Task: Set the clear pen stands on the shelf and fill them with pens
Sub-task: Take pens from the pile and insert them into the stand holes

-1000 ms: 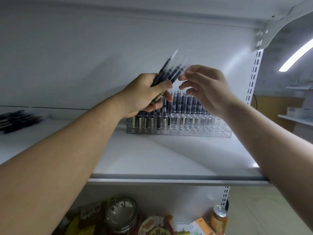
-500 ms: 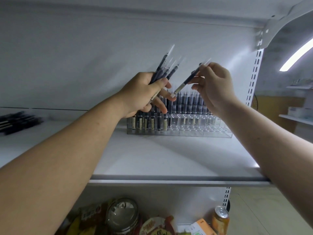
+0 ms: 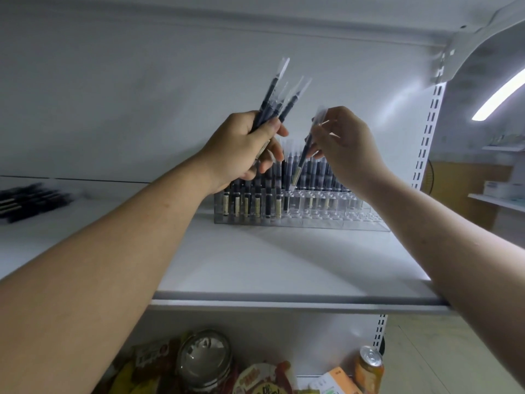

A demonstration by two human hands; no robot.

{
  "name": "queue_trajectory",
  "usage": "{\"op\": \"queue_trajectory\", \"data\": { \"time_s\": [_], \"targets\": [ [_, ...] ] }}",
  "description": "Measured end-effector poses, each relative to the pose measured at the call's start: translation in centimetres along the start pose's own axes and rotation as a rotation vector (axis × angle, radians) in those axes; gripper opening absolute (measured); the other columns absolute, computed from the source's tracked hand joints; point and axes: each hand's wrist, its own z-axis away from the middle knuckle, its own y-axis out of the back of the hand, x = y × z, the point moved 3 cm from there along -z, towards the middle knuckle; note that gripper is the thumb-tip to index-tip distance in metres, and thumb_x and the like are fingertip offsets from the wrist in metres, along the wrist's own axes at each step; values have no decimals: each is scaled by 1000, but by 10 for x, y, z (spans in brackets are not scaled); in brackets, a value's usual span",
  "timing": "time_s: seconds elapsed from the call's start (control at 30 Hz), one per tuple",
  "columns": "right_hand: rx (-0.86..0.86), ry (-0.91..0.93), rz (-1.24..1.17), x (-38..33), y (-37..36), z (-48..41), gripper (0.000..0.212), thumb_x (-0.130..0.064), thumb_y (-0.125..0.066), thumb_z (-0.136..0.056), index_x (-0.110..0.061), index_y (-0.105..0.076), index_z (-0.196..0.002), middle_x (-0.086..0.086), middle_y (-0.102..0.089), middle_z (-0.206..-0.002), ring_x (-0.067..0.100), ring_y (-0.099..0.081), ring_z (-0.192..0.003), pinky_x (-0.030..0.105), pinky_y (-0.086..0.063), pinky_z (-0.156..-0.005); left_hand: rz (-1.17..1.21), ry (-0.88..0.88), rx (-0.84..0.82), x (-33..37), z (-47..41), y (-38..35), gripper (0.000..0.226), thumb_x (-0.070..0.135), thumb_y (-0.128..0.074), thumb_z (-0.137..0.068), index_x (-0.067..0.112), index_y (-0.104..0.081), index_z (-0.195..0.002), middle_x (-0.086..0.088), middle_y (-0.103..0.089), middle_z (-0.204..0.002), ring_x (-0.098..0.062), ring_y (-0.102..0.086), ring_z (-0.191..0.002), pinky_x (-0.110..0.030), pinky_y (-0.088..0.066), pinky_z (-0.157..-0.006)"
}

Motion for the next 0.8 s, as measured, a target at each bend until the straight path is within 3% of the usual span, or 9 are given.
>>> {"op": "queue_trajectory", "data": {
  "time_s": [0.13, 0.27, 0.47, 0.6, 0.67, 0.8],
  "targets": [
    [-81, 15, 18, -2, -6, 3, 7, -11, -56, -106, -7, -56, -112, -2, -72, -83, 15, -77, -73, 57, -61, -80, -8, 2, -11, -1, 0, -1, 26, 26, -46, -114, 6, -63, -114, -9, -70, -80, -17, -51, -55, -22, -27, -42],
    [-179, 25, 83, -1, -12, 8, 3, -15, -55, -106, -15, -58, -109, -1, -75, -81, 29, -76, -77, 64, -58, -74, -9, 10, -12, -2, 0, -1, 27, 26, -46, -114, 5, -62, -116, -8, -70, -81, -16, -51, -54, -23, -27, -43],
    [-264, -35, 113, 2, -17, 9, 5, -16, -58, -105, -17, -58, -110, 4, -77, -83, 33, -76, -80, 66, -58, -73, 3, 4, -14, -3, -1, 0, 26, 26, -46, -114, 6, -62, -115, -9, -70, -84, -16, -50, -54, -23, -27, -42],
    [-384, -77, 177, 6, -22, 12, 6, -23, -60, -105, -28, -58, -104, -8, -79, -81, 48, -73, -86, 69, -58, -74, 8, 7, -23, -4, -1, 0, 26, 26, -46, -114, 7, -63, -115, -8, -70, -84, -17, -49, -55, -23, -28, -42],
    [-412, -84, 195, 8, -23, 13, 5, -24, -61, -105, -28, -59, -104, -8, -79, -80, 46, -74, -85, 68, -58, -73, 2, 13, -31, -4, -1, 0, 26, 26, -46, -114, 7, -63, -116, -7, -70, -85, -18, -49, -56, -23, -28, -43],
    [-393, -74, 239, 9, -17, 11, 5, -24, -67, -101, -23, -64, -98, -2, -80, -81, 22, -79, -79, 57, -62, -79, 11, 25, -49, -4, -1, -1, 25, 21, -44, -114, 5, -62, -120, -6, -69, -85, -17, -48, -57, -24, -25, -45]
  ]
}}
